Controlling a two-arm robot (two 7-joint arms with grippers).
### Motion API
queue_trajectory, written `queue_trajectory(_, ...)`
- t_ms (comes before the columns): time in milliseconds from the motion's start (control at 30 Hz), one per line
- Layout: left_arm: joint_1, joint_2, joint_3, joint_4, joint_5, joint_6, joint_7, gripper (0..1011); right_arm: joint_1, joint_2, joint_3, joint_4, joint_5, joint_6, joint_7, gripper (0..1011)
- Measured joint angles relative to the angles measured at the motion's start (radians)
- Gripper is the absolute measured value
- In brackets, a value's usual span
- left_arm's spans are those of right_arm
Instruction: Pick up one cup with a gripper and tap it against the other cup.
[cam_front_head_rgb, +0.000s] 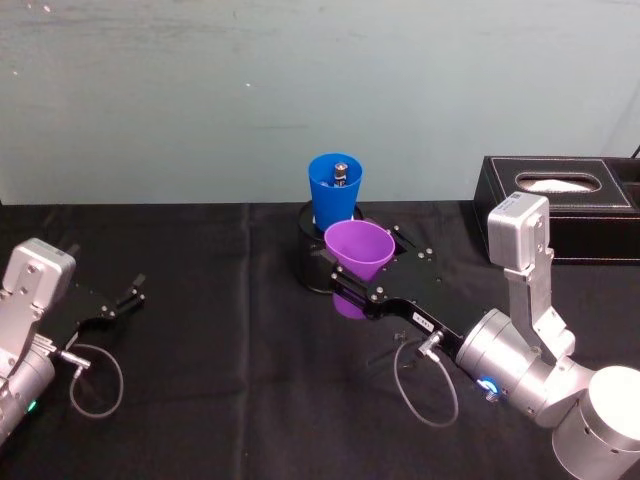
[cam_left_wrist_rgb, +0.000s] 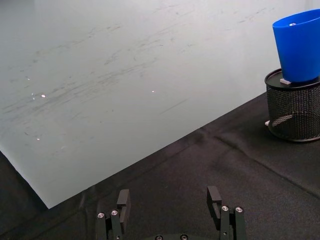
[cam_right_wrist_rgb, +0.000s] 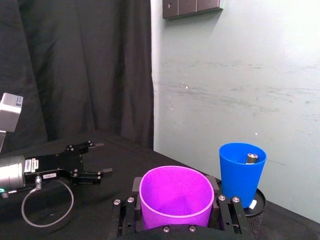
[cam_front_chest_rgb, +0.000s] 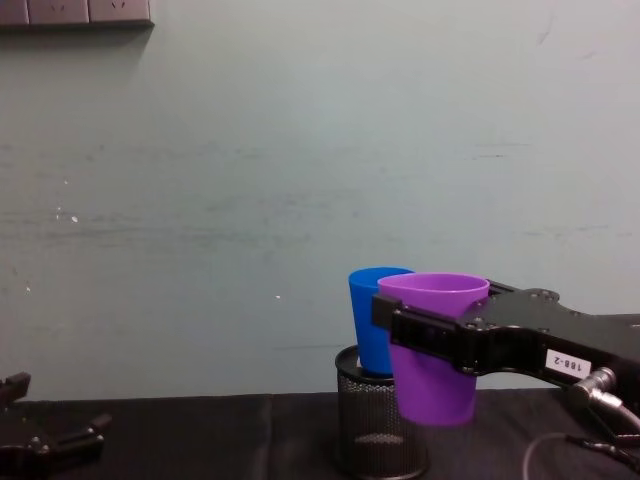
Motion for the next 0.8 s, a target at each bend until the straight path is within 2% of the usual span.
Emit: queue_trajectory(800, 0.0, 0.0, 0.0, 0.0, 0.0, 0.0, 0.0, 1000, 0.0, 0.0, 0.0, 0.0, 0.0, 0.0, 0.0, 743)
